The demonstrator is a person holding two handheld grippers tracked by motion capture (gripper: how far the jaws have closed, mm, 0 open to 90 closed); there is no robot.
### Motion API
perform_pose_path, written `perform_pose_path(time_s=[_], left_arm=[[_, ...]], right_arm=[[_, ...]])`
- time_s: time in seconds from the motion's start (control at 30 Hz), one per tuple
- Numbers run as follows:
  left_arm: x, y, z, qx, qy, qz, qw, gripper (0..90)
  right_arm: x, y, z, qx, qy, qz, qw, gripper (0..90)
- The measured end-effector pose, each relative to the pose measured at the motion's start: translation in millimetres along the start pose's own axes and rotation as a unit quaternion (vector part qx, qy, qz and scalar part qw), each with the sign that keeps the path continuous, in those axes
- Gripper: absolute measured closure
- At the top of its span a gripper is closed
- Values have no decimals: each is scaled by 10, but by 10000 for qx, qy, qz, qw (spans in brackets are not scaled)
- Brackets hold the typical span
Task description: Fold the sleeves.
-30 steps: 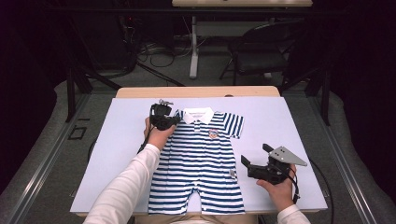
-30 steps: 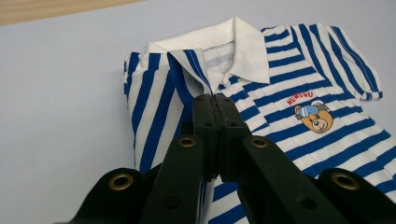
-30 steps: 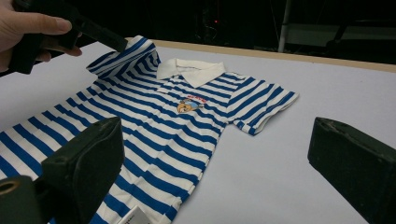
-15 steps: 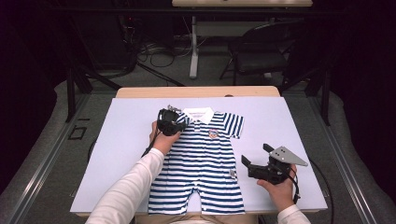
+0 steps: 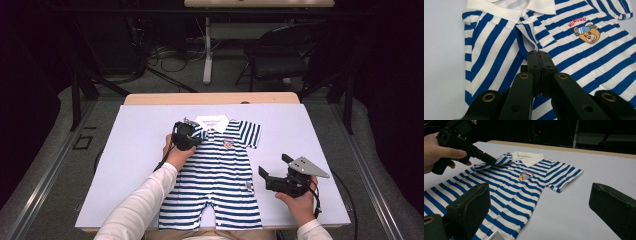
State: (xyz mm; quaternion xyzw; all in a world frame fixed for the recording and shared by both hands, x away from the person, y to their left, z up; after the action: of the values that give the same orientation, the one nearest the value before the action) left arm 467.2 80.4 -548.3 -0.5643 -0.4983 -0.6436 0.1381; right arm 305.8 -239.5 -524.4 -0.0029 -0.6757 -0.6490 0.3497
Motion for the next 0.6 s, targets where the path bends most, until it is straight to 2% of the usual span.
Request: perform_pose_path(time_s=[0.4, 0.6], left_arm=[[-60, -36, 0, -71, 69, 146, 9998, 883], [-64, -43, -26, -127, 38, 165, 9998, 848]], right_arm=[[-4, 0, 2, 7, 0, -13, 10000, 33], [2, 0, -2, 8, -2, 2, 10000, 33]])
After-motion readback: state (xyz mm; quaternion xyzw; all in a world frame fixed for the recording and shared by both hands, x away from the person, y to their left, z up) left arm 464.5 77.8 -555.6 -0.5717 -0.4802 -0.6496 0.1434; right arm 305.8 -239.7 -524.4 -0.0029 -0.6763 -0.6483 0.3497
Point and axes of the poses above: each handheld gripper's, and its own axes: x roughly backward along the jaws, y roughly out of its top, z roughly to its left, the point moved 2 cm from there along -x, roughly forward along the jaws, and after that the axes turned 11 degrees about z, right-handed, at the moved point
